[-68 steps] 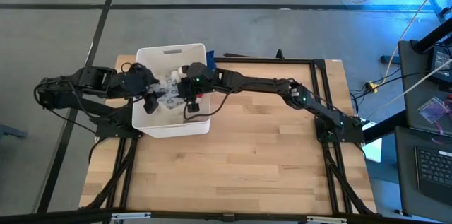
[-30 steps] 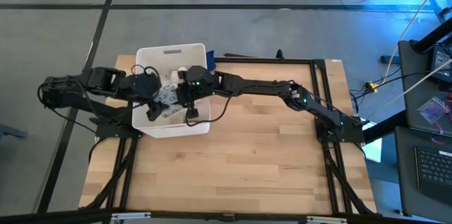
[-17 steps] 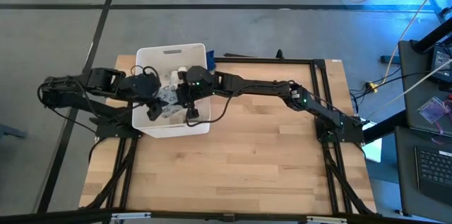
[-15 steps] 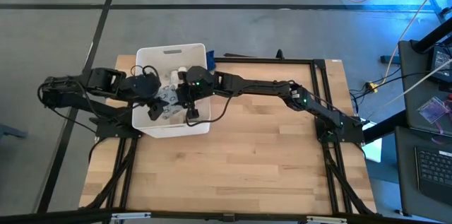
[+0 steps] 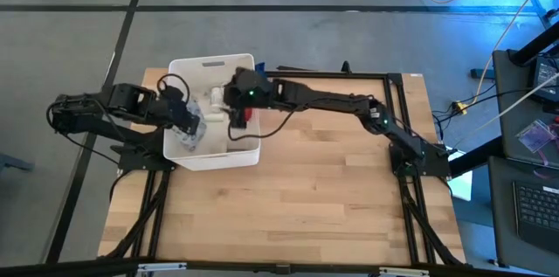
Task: Pick & place medical supplies in basket/bin
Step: Put the mailer bag into the white bin
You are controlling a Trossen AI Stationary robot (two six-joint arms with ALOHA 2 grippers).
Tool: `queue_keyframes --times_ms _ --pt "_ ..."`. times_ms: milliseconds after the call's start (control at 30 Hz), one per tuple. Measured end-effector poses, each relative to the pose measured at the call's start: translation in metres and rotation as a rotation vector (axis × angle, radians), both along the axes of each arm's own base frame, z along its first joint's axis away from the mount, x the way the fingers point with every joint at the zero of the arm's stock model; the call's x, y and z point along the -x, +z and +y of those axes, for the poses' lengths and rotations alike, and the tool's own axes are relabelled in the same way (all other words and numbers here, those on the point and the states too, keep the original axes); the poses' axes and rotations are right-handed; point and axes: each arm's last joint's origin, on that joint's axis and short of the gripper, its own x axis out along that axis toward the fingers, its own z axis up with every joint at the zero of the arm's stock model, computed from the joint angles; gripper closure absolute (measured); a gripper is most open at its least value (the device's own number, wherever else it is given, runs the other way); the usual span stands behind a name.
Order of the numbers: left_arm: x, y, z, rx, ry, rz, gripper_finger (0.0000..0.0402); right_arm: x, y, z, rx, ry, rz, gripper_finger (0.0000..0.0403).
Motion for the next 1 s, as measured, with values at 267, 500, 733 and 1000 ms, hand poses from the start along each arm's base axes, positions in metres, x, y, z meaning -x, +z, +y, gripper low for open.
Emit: queue_keyframes --times_ms 267,500,733,1000 --pt "-0.004 -0.004 0.002 -0.021 0.135 0.047 0.0225 0.020 0.043 -0.006 0.039 -0.076 -0.094 0.0067" --pt "-0.027 -0.013 0.001 -0.039 0.158 0.133 0.0225 0.020 0.044 -0.006 0.042 -0.073 -0.100 0.0067" --pt "-0.039 -0.020 0.001 -0.028 0.187 0.176 0.0222 0.021 0.042 -0.006 0.040 -0.072 -0.078 0.0067" --pt "-0.052 -0.027 0.001 -0.033 0.231 0.212 0.0208 0.023 0.036 -0.006 0.032 -0.069 -0.016 0.0066"
